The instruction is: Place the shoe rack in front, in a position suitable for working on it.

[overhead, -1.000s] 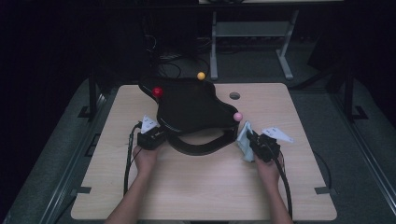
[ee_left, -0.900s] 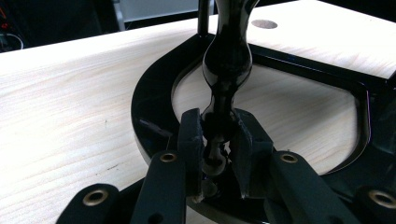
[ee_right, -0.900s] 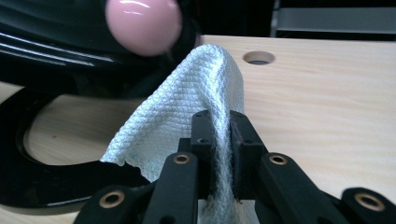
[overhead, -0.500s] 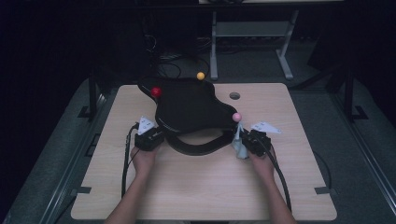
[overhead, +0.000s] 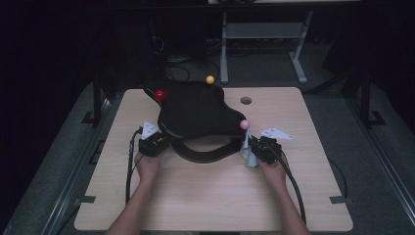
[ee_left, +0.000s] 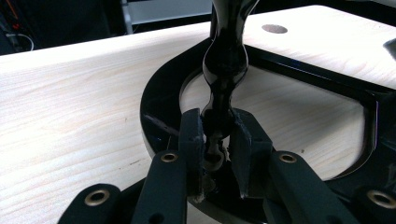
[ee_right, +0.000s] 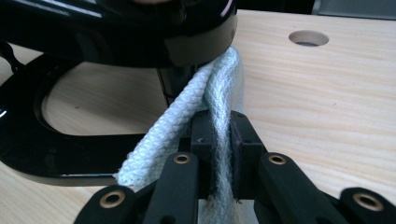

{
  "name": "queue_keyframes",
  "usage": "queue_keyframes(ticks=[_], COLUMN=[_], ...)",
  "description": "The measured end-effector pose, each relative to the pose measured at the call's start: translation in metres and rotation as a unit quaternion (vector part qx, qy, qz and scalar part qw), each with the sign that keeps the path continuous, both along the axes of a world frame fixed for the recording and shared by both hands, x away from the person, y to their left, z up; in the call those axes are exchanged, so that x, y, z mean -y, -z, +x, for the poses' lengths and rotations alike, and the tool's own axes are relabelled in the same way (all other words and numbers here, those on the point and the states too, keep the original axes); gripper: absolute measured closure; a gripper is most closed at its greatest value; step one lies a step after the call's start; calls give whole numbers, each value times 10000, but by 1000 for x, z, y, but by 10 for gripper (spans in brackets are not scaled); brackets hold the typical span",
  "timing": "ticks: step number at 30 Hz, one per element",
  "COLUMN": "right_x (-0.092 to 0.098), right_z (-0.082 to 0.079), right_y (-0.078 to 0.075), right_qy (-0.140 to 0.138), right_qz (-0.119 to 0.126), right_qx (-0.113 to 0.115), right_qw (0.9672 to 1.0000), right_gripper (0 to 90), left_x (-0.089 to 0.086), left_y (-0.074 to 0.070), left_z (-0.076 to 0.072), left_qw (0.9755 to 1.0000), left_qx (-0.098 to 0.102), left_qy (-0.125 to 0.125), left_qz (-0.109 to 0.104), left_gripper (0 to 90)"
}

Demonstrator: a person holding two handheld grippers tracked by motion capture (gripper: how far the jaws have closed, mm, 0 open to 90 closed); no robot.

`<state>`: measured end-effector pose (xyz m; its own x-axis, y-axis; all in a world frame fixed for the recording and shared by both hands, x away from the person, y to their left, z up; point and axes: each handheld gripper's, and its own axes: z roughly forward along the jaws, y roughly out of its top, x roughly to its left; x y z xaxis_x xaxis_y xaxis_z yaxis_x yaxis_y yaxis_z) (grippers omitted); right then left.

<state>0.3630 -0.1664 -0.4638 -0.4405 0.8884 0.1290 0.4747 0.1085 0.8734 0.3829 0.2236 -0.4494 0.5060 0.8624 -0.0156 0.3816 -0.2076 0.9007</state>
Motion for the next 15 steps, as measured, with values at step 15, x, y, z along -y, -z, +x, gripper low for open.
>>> queue_keyframes(ticks=[15], right_x=[19], right_z=[-19], right_y=[-3], right_qy=[-38], right_qz=[-18], right_qx=[-145], right_qw=[9999], right_gripper=[829], left_x=[21], left_y=[3], left_z=[1], left_qw=[9995], left_qx=[127], left_qy=[296], left_qz=[4], left_gripper=[751])
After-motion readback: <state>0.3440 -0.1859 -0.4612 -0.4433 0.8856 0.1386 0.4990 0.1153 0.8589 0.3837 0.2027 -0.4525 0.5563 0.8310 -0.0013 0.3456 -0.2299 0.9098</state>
